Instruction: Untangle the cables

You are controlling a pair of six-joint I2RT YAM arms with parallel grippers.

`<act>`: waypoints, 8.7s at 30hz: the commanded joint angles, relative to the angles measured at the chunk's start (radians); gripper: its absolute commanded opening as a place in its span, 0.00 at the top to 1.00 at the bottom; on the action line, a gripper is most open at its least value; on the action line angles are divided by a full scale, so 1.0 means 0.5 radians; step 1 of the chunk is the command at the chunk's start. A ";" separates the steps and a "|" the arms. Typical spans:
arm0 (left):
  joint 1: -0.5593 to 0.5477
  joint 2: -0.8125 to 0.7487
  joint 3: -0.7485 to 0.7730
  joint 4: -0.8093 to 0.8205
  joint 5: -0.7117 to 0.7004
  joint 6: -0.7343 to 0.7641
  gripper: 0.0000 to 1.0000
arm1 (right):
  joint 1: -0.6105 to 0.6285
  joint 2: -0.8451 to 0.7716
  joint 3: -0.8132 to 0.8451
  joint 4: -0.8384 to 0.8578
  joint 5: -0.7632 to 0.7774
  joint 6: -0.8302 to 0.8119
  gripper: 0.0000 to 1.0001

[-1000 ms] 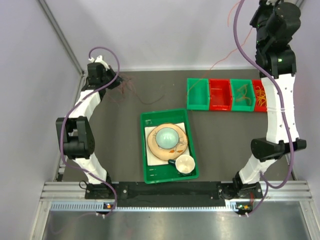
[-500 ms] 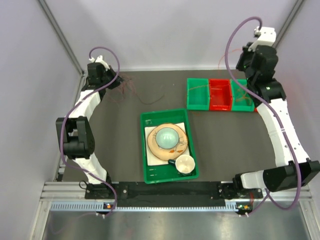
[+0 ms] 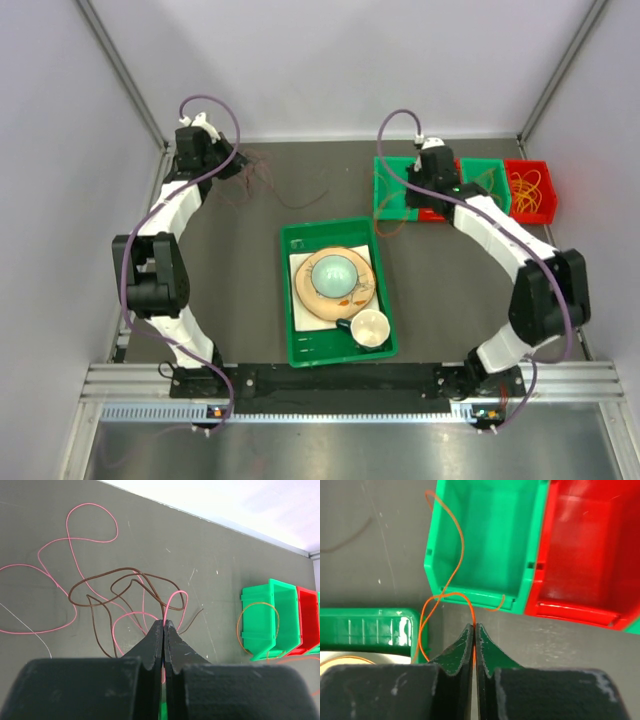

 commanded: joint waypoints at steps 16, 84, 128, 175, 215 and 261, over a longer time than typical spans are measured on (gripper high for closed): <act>-0.001 -0.020 0.031 0.054 -0.038 0.072 1.00 | 0.310 1.318 1.617 -0.335 0.363 -0.268 1.00; 0.008 0.011 0.022 0.045 0.011 0.088 1.00 | 0.236 1.092 1.148 -0.301 0.120 -0.137 0.57; 0.005 0.014 0.037 0.039 0.011 0.076 1.00 | 0.236 0.568 0.985 -0.184 0.329 -0.226 1.00; 0.005 0.011 0.050 -0.013 -0.041 0.094 1.00 | -1.031 0.583 0.721 0.089 -0.042 -0.204 1.00; -0.013 0.038 0.105 -0.050 -0.029 0.088 1.00 | -1.031 0.724 0.663 0.181 0.120 -0.210 0.59; -0.013 0.020 0.053 -0.013 -0.023 0.094 1.00 | -0.574 0.761 0.736 -0.144 0.464 -0.486 1.00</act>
